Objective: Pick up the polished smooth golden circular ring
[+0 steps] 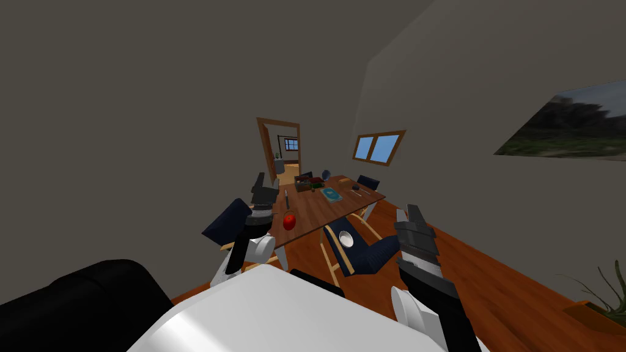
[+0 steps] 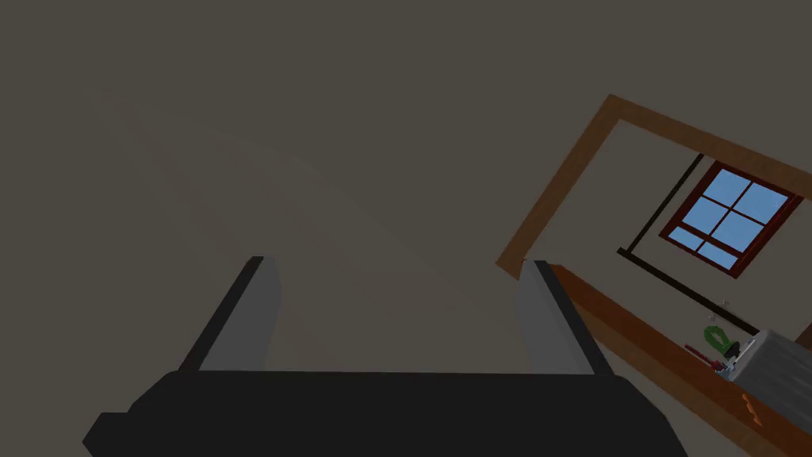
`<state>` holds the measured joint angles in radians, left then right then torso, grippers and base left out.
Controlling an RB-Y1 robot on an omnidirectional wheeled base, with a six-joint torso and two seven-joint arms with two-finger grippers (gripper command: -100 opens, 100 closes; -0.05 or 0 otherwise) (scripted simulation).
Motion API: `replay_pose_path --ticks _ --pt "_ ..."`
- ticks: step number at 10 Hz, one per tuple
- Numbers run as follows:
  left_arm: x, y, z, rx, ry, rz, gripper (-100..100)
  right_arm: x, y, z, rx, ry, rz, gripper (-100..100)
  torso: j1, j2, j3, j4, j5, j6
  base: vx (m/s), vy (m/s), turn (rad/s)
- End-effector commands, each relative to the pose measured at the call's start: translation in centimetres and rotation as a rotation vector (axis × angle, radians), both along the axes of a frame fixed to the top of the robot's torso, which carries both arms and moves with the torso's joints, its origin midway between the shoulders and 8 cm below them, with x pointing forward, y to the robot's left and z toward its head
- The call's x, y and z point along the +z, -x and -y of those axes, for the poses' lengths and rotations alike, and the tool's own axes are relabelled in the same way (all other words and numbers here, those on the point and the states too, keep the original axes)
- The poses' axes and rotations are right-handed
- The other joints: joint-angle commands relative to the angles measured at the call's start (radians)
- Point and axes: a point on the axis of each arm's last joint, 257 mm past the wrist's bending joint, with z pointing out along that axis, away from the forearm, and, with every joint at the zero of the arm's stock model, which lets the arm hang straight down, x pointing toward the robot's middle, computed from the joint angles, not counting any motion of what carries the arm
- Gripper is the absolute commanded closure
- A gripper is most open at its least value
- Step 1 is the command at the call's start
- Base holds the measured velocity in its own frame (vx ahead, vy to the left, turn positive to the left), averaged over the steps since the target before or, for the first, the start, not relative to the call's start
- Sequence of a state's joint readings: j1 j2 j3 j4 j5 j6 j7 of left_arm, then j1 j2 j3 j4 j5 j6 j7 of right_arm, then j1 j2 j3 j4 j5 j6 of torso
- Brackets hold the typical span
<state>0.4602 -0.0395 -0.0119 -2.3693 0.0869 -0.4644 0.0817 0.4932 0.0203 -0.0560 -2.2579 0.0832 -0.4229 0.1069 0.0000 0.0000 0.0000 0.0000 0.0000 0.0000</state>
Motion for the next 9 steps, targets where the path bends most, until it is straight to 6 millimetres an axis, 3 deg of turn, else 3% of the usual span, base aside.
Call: replay_pose_path --ticks 1,4,7,9 --pt "-0.5 -0.6 0.5 -0.018 -0.035 -0.024 -100 0.0 0.0 0.0 0.000 0.000 0.000 0 0.000 0.000 0.000 0.000 0.000 0.000 0.000 0.005 -0.021" --pt "-2.8 -2.9 1.2 -0.050 -0.108 -0.110 -100 0.0 0.0 0.0 0.000 0.000 0.000 0 0.001 0.000 0.000 0.000 0.000 0.000 0.000 0.015 -0.043" --pt "-3.9 -3.9 1.4 -0.062 -0.144 -0.150 -100 0.0 0.0 0.0 0.000 0.000 0.000 0 0.001 0.000 0.000 0.000 0.000 0.000 -0.001 0.009 -0.027" --pt "-6.6 -6.2 1.3 -0.072 -0.195 -0.242 -100 0.0 0.0 0.0 0.000 0.000 0.000 0 0.001 0.000 0.000 0.000 0.000 0.000 -0.002 0.008 -0.066"
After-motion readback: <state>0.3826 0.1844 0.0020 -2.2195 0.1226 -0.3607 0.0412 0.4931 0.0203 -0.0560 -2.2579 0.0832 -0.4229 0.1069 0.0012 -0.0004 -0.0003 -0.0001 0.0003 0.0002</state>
